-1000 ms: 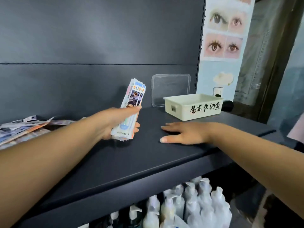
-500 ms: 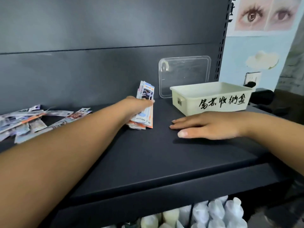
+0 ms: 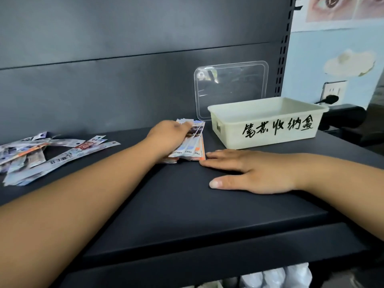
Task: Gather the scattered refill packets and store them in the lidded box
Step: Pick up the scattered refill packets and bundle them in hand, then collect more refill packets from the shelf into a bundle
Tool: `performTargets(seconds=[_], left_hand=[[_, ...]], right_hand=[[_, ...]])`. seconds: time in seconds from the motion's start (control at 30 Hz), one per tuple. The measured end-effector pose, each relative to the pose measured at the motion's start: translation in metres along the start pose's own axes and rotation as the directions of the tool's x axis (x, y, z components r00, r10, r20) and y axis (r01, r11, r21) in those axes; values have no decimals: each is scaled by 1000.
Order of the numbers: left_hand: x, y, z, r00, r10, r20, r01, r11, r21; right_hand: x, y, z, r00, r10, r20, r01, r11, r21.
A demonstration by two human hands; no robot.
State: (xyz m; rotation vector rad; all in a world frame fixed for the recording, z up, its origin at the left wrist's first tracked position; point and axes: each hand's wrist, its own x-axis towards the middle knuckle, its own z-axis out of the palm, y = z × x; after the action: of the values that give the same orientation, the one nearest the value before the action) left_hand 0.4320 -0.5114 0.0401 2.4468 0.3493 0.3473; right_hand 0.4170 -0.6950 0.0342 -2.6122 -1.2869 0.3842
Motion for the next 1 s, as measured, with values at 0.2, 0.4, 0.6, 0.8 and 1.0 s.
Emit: performTargets(seconds=[0.2,0.4,0.6,0.8,1.0], left_hand=[[-14,-15,-19,935,118,334,-87,990,-107],[-17,-15,-6,896,92,434,-204,955,217],[-19,-4,3,959,158,236,-154,987,-35],[-21,-4,5,980,177,96,-155,968,-198],[-26,-8,0,984,139,111,-130,988,-83]], right_hand=[[-2,4,-1,988,25,-154,-22,1000,16],[-6,4,-3,966,63,-250,-52,997,52],[-5,7,-3,919,102,-382,-81,994,71],[-6,20,-19,660,83,-747,-75,996,45],[6,33,-22,764,75,-641,-171,981,-88]])
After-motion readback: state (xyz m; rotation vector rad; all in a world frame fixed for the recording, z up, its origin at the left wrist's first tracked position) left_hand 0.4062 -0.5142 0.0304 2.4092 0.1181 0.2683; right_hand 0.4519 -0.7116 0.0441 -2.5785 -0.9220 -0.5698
